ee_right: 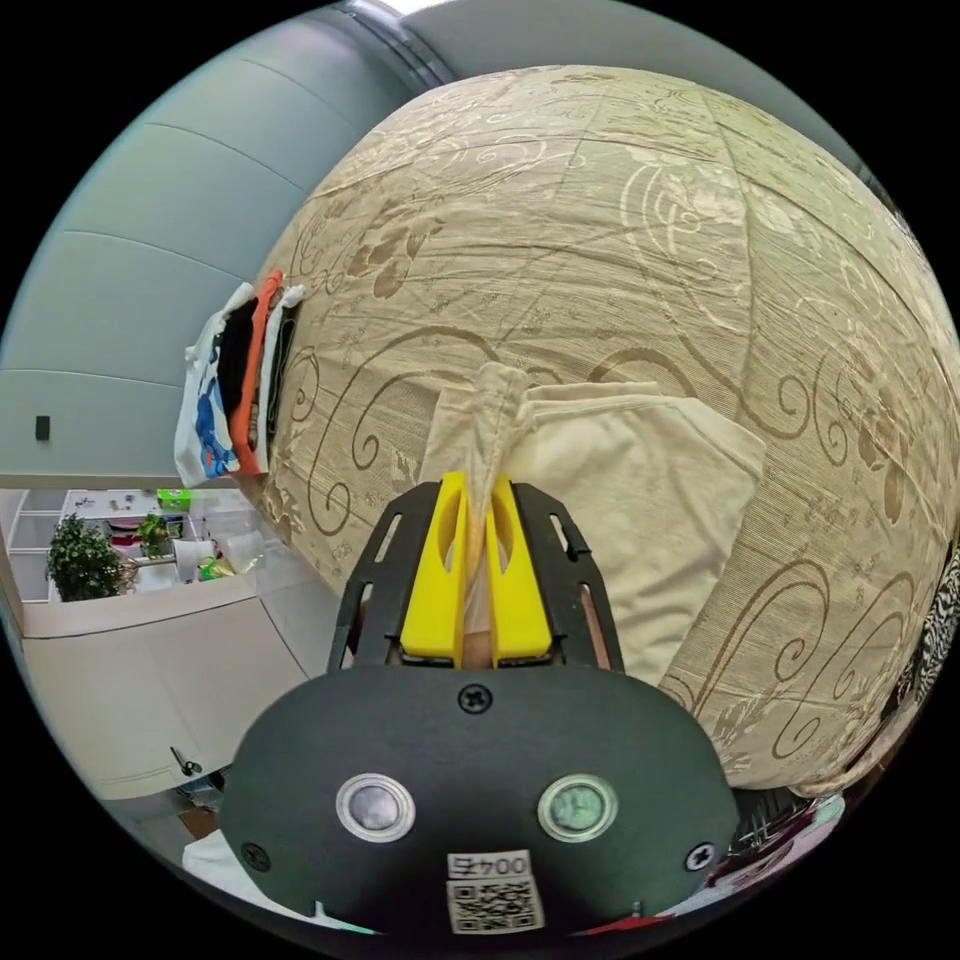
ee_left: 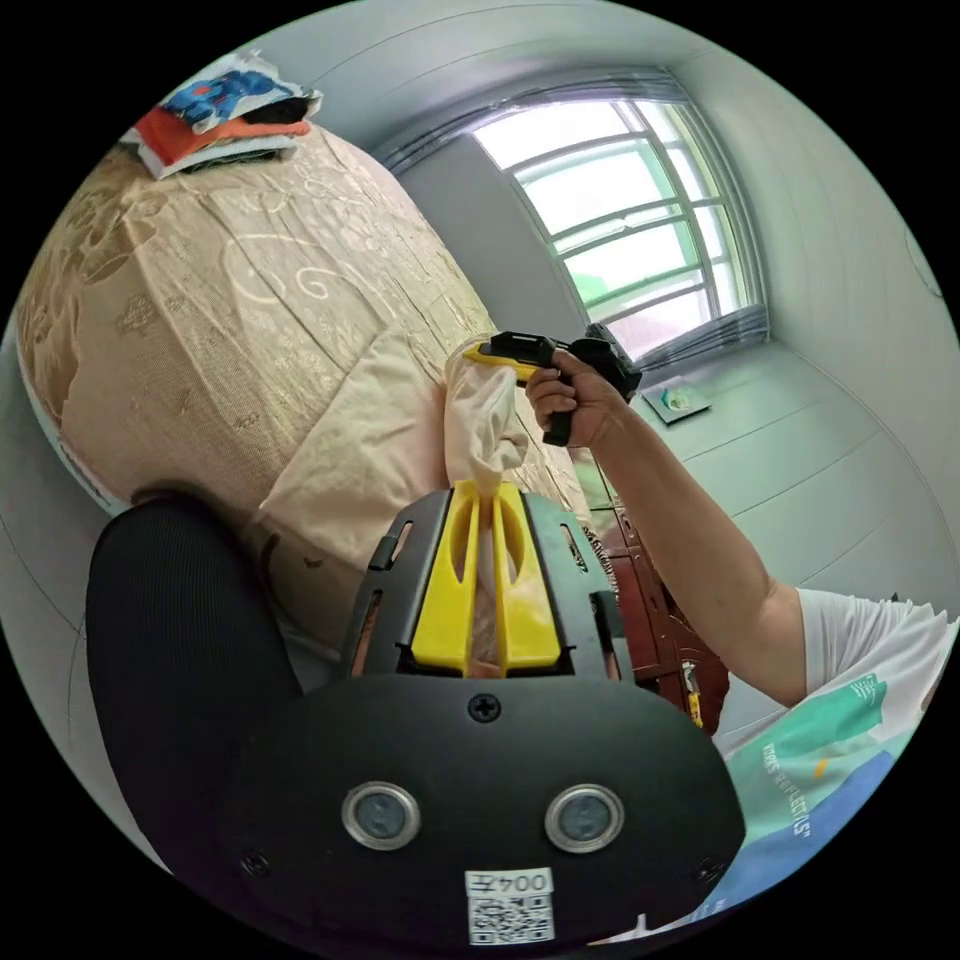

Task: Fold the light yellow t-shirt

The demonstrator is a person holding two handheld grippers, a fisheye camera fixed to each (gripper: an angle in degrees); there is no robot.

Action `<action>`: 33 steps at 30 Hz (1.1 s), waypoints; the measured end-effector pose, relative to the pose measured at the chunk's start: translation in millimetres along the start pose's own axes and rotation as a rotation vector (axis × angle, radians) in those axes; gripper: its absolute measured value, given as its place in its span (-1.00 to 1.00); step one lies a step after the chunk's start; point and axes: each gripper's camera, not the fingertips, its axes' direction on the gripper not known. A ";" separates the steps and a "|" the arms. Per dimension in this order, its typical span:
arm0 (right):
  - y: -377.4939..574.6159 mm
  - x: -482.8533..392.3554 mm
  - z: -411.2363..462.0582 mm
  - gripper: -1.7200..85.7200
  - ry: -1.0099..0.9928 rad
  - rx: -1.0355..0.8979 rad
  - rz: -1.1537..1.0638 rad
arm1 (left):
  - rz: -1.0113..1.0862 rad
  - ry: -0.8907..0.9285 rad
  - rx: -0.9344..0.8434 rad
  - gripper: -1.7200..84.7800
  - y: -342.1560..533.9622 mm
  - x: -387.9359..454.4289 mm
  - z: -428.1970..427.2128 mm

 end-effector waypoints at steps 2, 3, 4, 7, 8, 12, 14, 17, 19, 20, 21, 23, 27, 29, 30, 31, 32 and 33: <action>-5.1 -32.6 5.0 -0.88 0.066 -0.018 -0.028 | -0.031 0.023 0.001 -0.90 -5.6 -6.6 -8.6; -6.1 -39.5 6.2 -0.88 0.080 -0.023 -0.032 | -0.068 0.042 -0.001 -0.90 -9.0 -13.0 -13.7; -8.2 -52.3 9.0 -0.88 0.109 -0.035 -0.037 | -0.090 0.049 -0.002 -0.90 -10.7 -16.6 -16.0; -11.6 -78.8 14.6 -0.86 0.162 -0.042 -0.038 | -0.189 0.100 0.007 -0.89 -19.2 -34.6 -27.5; -12.0 -87.8 15.9 -0.85 0.167 -0.042 -0.039 | -0.217 0.120 0.009 -0.89 -23.2 -39.3 -32.1; -9.7 -117.2 13.7 -0.81 0.202 -0.028 -0.058 | -0.283 0.147 0.007 -0.90 -36.1 -47.1 -50.9; -4.1 -141.1 8.5 -0.75 0.243 -0.008 -0.107 | -0.320 0.164 0.013 -0.91 -39.3 -51.0 -60.8; 14.0 -168.1 -13.1 -0.73 0.268 0.082 -0.195 | -0.368 0.165 0.023 -0.91 -42.0 -54.2 -80.0; 33.3 -176.3 -38.4 -0.74 0.261 0.179 -0.247 | -0.374 0.145 0.040 -0.92 -43.3 -51.6 -94.6; 50.2 -175.5 -57.8 -0.77 0.252 0.250 -0.272 | -0.367 0.129 0.064 -0.93 -44.8 -46.9 -106.3; 59.5 -172.9 -67.3 -0.78 0.241 0.284 -0.281 | -0.335 0.114 0.087 -0.93 -48.6 -38.0 -117.1; 100.0 -148.0 -98.1 -0.89 0.190 0.374 -0.270 | -0.256 0.093 0.108 -0.94 -57.7 -18.2 -126.1; 164.0 -89.4 -110.4 -0.96 0.054 0.393 -0.209 | -0.038 0.086 0.028 -0.95 -88.0 36.1 -91.9; 203.4 -52.2 -103.0 -0.97 -0.027 0.380 -0.144 | 0.023 0.090 -0.001 -0.95 -100.6 50.1 -62.1; 212.4 -44.2 -100.3 -0.97 -0.040 0.374 -0.121 | 0.031 0.077 -0.026 -0.96 -110.0 54.0 -39.9; 230.3 -31.0 -95.0 -0.98 -0.054 0.366 -0.087 | 0.036 0.075 -0.037 -0.96 -115.1 55.0 -29.0; 247.3 -20.3 -89.8 -0.98 -0.069 0.362 -0.055 | 0.051 0.055 -0.047 -0.96 -125.1 55.5 -9.8; 255.0 -15.3 -87.0 -0.98 -0.082 0.358 -0.039 | 0.049 0.009 -0.057 -0.96 -134.0 52.2 6.1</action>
